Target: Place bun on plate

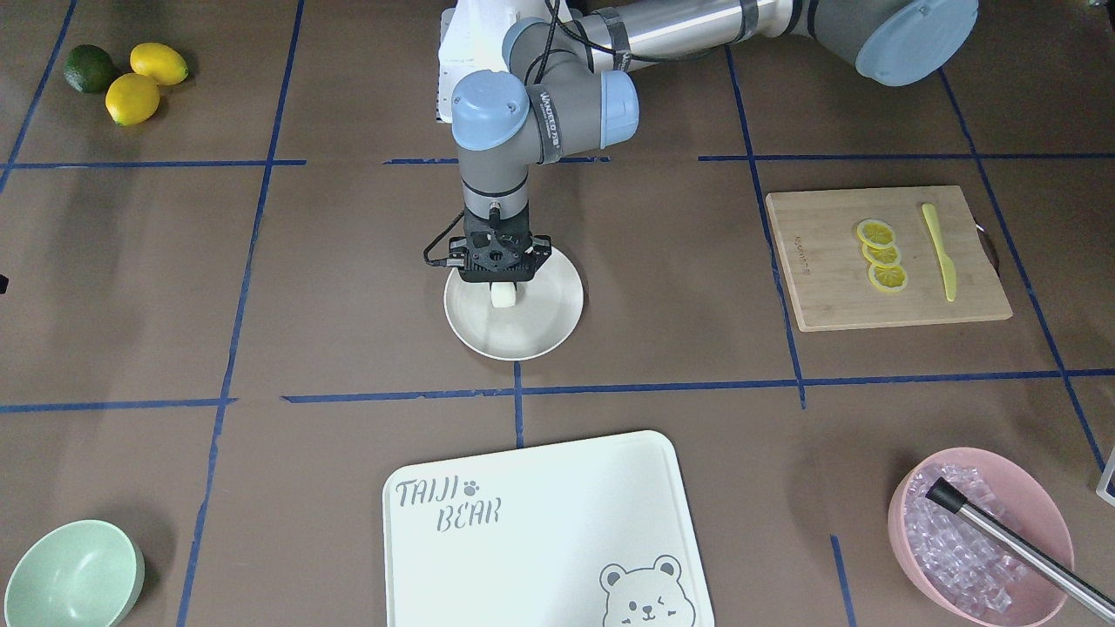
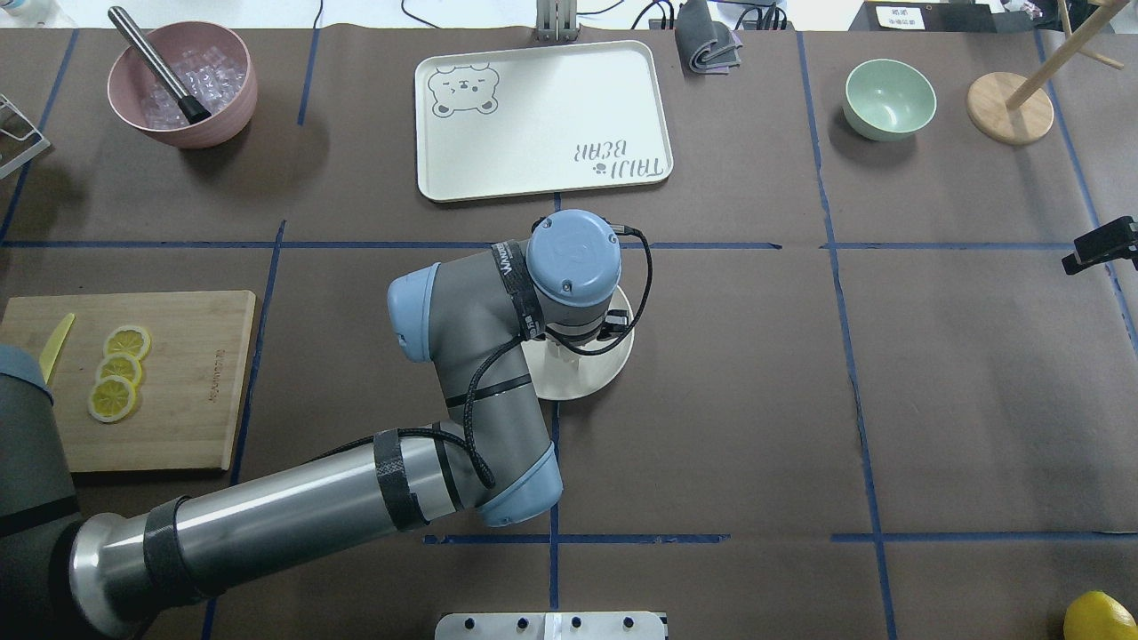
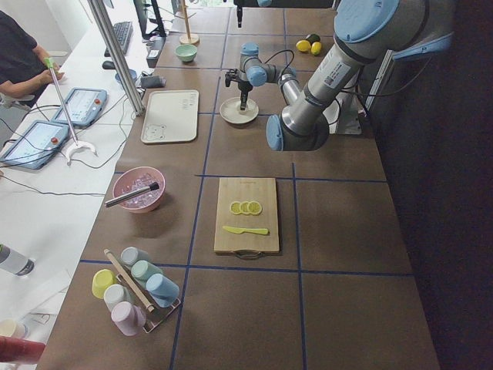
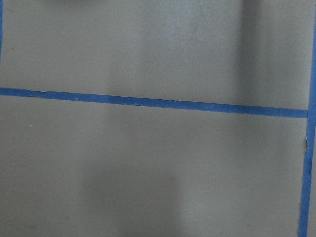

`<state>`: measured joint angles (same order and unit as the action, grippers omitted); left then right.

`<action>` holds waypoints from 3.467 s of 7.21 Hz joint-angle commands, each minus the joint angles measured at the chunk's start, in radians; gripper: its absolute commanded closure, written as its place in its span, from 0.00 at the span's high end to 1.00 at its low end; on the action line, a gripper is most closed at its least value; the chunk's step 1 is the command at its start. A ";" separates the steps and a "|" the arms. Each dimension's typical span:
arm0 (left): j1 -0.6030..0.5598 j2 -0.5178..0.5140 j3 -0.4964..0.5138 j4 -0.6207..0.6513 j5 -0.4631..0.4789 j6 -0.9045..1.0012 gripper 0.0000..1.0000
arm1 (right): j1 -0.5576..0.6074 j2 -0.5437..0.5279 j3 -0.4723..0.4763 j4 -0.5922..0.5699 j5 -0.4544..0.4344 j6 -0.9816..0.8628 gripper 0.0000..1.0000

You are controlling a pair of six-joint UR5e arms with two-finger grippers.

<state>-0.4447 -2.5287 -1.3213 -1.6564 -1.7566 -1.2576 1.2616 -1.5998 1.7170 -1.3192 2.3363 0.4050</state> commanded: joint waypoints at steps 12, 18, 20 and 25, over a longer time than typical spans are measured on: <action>-0.129 0.365 -0.512 0.143 0.000 0.258 0.99 | 0.030 -0.015 0.000 -0.003 0.012 -0.015 1.00; -0.988 0.909 -0.408 0.144 -0.693 1.372 0.99 | 0.105 -0.071 -0.029 -0.008 0.028 -0.219 1.00; -1.097 0.900 -0.242 0.144 -0.727 1.399 1.00 | 0.155 -0.072 -0.042 -0.094 0.028 -0.351 1.00; -1.091 0.912 -0.297 0.135 -0.552 1.248 1.00 | 0.177 -0.062 -0.045 -0.176 -0.018 -0.417 1.00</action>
<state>-1.5380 -1.6206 -1.6014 -1.5222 -2.3392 -0.0034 1.4381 -1.6637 1.6737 -1.4905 2.3421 -0.0110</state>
